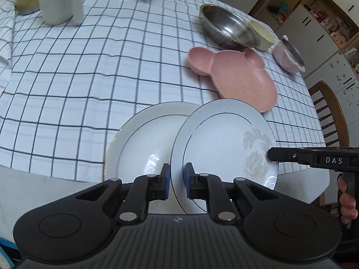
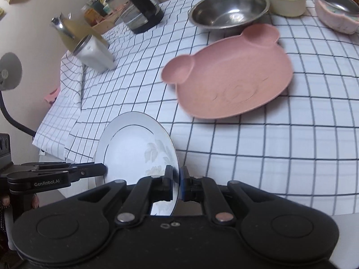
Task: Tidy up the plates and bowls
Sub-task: 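Carry the floral plate with both grippers over the large white plate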
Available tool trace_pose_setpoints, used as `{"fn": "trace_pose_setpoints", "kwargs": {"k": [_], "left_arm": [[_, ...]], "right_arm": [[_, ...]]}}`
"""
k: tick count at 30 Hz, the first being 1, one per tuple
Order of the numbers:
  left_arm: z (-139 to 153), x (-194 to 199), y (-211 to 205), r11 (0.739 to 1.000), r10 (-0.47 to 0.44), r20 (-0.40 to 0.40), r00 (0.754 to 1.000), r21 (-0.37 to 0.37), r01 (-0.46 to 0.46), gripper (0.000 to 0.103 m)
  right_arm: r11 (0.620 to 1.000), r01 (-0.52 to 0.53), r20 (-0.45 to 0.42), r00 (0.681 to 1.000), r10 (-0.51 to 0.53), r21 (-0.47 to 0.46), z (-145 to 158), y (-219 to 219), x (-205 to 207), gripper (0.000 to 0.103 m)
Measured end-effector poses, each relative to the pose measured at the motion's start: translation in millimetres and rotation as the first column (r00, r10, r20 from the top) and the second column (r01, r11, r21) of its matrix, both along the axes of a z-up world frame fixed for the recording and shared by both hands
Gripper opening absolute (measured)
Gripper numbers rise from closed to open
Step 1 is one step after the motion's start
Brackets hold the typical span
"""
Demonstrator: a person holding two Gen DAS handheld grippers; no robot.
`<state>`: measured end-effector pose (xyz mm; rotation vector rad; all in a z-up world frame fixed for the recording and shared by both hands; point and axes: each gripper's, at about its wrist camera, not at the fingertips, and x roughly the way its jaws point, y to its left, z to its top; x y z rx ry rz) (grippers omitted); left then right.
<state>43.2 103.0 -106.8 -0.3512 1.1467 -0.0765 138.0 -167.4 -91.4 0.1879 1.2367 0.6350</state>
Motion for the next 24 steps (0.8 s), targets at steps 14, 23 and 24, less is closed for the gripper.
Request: {"fn": "trace_pose_setpoints", "kwargs": {"k": [14, 23, 24], "left_arm": [[-28, -6, 23, 1.000, 0.012, -0.040, 0.999, -0.012, -0.013, 0.012], [-35, -5, 25, 1.000, 0.008, -0.051, 0.999, -0.004, -0.008, 0.012], [-35, -6, 25, 1.000, 0.006, -0.051, 0.999, -0.002, -0.006, 0.012]], "right_arm": [[0.999, -0.025, -0.032, 0.999, 0.024, -0.034, -27, 32, -6, 0.007], [0.999, -0.025, -0.056, 0.998, 0.023, -0.048, -35, 37, -5, 0.007], [0.998, -0.026, -0.057, 0.998, 0.023, -0.049, -36, 38, -4, 0.007]]}}
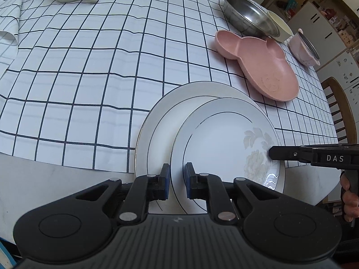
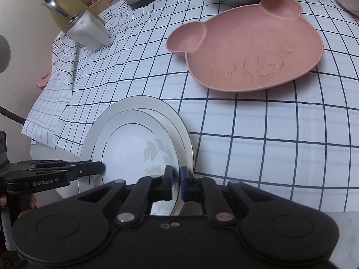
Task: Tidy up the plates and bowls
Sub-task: 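Carry the floral plate with both grippers over the large white plate, then lower the floral plate onto the white plate and open both grippers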
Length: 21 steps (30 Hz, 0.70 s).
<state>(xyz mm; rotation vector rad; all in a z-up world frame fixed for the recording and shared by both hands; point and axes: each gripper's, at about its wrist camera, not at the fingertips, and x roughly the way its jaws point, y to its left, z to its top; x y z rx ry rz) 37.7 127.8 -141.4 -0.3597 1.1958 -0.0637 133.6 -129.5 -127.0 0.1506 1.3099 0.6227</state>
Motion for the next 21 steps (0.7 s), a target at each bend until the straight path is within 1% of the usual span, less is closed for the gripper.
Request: {"fn": "trace_pose_setpoints", "kwargs": {"k": [5, 11, 15, 19, 21], "left_arm": [[0, -2, -2, 0.999, -0.018, 0.002, 1.000, 0.030, 0.018, 0.012], [2, -3, -3, 0.998, -0.033, 0.013, 0.999, 0.049, 0.033, 0.012], [6, -8, 4, 0.998, -0.027, 0.021, 0.999, 0.058, 0.026, 0.012], [15, -14, 7, 0.997, -0.027, 0.050, 0.998, 0.077, 0.023, 0.012], [19, -16, 6, 0.997, -0.021, 0.063, 0.998, 0.069, 0.017, 0.012]], "right_arm": [[1.000, -0.006, -0.003, 1.000, 0.006, -0.004, -2, 2, 0, 0.007], [1.000, -0.006, 0.004, 1.000, 0.006, -0.015, -2, 6, 2, 0.007], [1.000, -0.004, 0.012, 1.000, 0.004, -0.015, -4, 7, 1, 0.007], [1.000, -0.006, 0.021, 1.000, 0.006, -0.015, -6, 9, 2, 0.008], [1.000, -0.011, 0.031, 0.999, 0.012, -0.020, -6, 12, 1, 0.008]]}}
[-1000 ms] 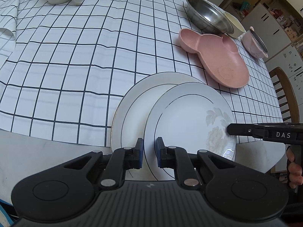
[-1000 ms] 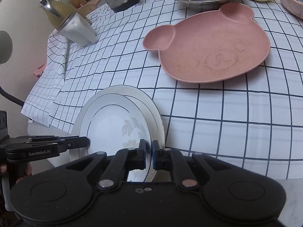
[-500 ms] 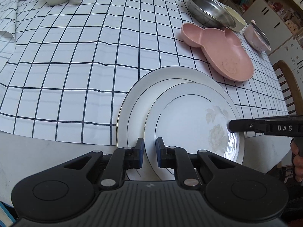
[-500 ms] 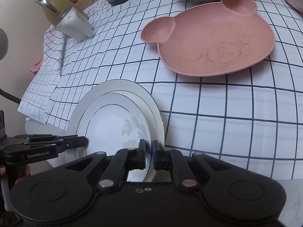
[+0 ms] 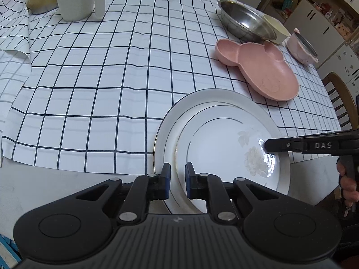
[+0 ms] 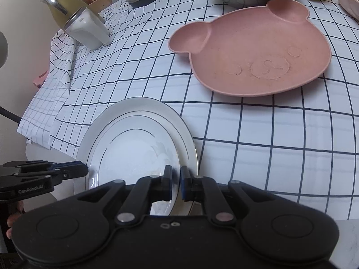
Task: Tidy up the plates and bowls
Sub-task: 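Lower the floral plate onto the white plate and open both grippers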
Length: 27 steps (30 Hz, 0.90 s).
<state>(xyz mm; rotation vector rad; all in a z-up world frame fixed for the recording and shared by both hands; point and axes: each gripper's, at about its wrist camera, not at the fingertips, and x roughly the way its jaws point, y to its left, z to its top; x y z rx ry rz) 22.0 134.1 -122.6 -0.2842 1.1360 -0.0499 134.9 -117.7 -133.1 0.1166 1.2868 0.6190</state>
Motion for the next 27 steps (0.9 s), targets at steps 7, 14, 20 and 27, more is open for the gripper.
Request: {"fn": "trace_pose_setpoints", "kwargs": {"k": [7, 14, 20, 27], "left_arm": [[10, -6, -11, 1.000, -0.003, 0.037, 0.999, -0.012, 0.004, 0.012], [22, -14, -28, 0.999, -0.033, 0.090, 0.995, 0.006, 0.033, 0.012], [38, -21, -44, 0.996, -0.080, 0.151, 0.985, 0.037, 0.075, 0.012], [59, -29, -62, 0.991, -0.127, 0.230, 0.965, 0.080, 0.112, 0.013]], "right_arm": [[0.999, -0.033, 0.036, 0.999, 0.033, -0.021, -2, 9, -4, 0.010], [0.997, -0.057, 0.075, 0.995, 0.061, -0.055, 8, 13, -18, 0.023], [0.996, -0.080, 0.147, 0.985, 0.085, -0.041, 35, 10, -41, 0.032], [0.997, -0.076, 0.247, 0.966, 0.076, -0.012, 71, 1, -64, 0.042]]}}
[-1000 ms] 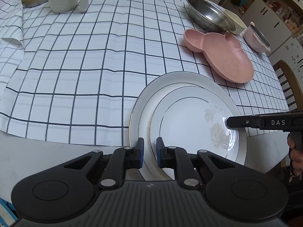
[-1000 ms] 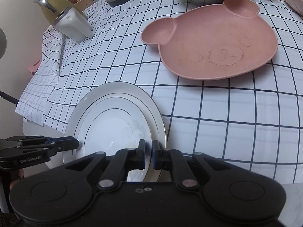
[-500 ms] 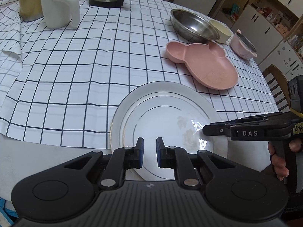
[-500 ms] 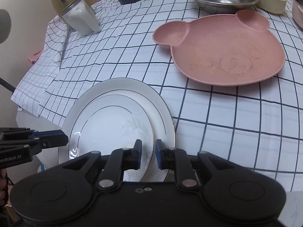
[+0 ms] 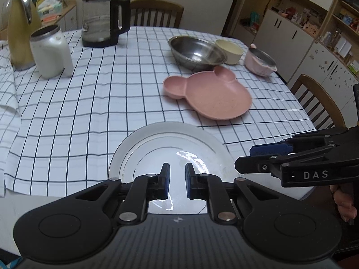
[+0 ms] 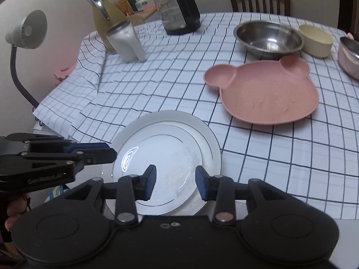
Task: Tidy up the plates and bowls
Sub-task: 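Lower the floral plate onto the white plate and open both grippers, then raise both grippers and move them to the pink bear-shaped plate rim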
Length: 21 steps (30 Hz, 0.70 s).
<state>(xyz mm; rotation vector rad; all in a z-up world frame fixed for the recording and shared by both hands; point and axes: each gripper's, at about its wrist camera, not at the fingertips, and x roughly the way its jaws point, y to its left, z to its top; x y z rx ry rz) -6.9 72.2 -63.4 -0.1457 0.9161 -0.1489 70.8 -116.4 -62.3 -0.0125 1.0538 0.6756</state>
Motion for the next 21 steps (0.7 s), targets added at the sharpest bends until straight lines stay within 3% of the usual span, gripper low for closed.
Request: {"fn": "trace_pose_setpoints", "kwargs": {"k": [8, 11, 13, 21], "left_arm": [[15, -2, -14, 0.999, -0.040, 0.060, 0.997, 0.010, 0.039, 0.017], [20, -1, -17, 0.999, -0.040, 0.082, 0.996, 0.009, 0.039, 0.035], [24, -2, -19, 0.999, -0.031, 0.108, 0.994, 0.012, 0.030, 0.063], [38, 12, -36, 0.998, -0.017, 0.178, 0.984, 0.057, 0.007, 0.074]], "right_arm": [[0.999, 0.037, 0.096, 0.995, -0.038, 0.017, 29, -16, -17, 0.057], [0.999, 0.048, 0.131, 0.990, -0.050, 0.018, 37, -20, -21, 0.065], [0.998, 0.057, 0.145, 0.988, -0.060, 0.022, 43, -24, -24, 0.072], [0.995, 0.103, 0.195, 0.975, -0.104, 0.015, 53, -40, -16, 0.085]]}}
